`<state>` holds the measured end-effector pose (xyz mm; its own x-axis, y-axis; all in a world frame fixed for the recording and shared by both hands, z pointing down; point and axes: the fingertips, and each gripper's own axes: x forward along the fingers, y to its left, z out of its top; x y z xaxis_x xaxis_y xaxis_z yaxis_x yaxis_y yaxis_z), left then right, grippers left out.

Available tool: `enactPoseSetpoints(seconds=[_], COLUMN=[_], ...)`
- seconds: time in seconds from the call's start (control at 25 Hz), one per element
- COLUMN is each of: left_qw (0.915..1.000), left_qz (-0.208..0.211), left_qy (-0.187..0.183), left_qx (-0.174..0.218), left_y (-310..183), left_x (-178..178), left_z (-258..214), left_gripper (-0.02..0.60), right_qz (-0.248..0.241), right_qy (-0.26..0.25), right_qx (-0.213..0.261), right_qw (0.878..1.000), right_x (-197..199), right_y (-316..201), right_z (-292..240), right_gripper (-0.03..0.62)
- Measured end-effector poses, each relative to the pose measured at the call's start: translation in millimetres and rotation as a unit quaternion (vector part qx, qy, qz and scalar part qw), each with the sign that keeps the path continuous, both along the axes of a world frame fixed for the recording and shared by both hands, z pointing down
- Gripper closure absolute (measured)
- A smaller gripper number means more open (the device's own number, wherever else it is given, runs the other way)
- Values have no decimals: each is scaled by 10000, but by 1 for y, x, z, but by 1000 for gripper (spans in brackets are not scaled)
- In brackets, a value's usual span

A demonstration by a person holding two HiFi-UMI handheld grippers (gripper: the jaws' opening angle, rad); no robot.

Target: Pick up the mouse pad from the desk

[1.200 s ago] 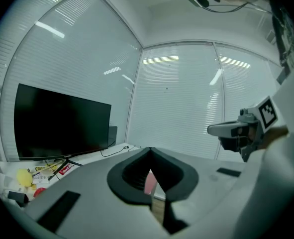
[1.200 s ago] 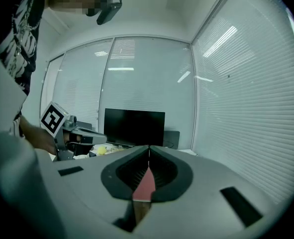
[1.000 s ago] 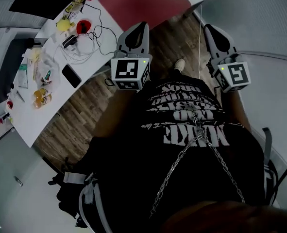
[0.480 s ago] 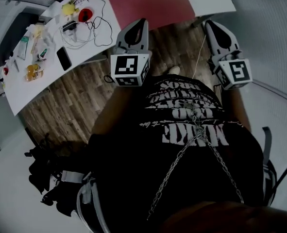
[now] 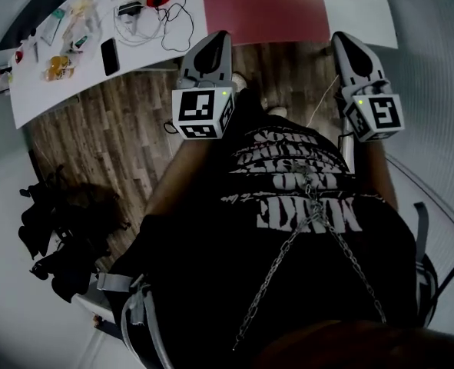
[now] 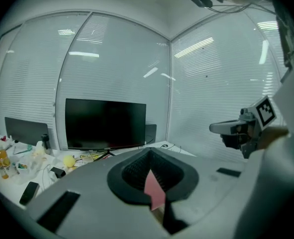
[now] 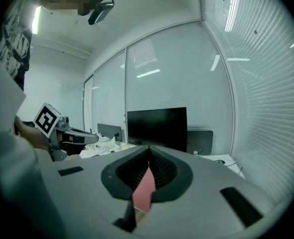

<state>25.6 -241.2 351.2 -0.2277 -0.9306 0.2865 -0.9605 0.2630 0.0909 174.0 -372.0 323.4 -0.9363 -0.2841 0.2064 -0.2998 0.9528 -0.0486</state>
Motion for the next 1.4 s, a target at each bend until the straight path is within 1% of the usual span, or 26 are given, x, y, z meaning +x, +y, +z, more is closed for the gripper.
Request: enactPoseSetpoints(seconds=[0.16, 0.4, 0.64, 0.84, 1.0, 1.16, 1.28, 1.4], left_qw=[9998, 9993, 9987, 9973, 9960, 9918, 9861, 9768], left_qz=[-138, -68, -28, 50, 33, -49, -171, -344], left_qy=[110, 372, 507, 734, 858, 1140, 1406, 1711], left_qx=[-77, -11, 87, -22, -239, -575, -872, -1241], left_y=[-2, -34, -65, -80, -89, -99, -109, -111], left_x=[-19, -55, -112, -158, -183, -199, -208, -215], left_z=[13, 24, 26, 45, 72, 114, 149, 186], left_gripper=[574, 574, 574, 574, 574, 574, 574, 574], right_qz=[-71, -30, -133, -34, 42, 71, 86, 28], right_qy=[144, 394, 573, 703, 837, 1095, 1326, 1595], right_qx=[-92, -12, 78, 84, -77, -242, -390, -656], right_qw=[9998, 9992, 9982, 9975, 9965, 9937, 9904, 9850], right_x=[-22, -58, -112, -154, -173, -181, -182, -178], right_y=[-8, -35, -55, -69, -85, -105, -127, -146], right_z=[11, 16, 14, 17, 37, 67, 94, 128], right_gripper=[592, 592, 592, 592, 592, 592, 592, 592])
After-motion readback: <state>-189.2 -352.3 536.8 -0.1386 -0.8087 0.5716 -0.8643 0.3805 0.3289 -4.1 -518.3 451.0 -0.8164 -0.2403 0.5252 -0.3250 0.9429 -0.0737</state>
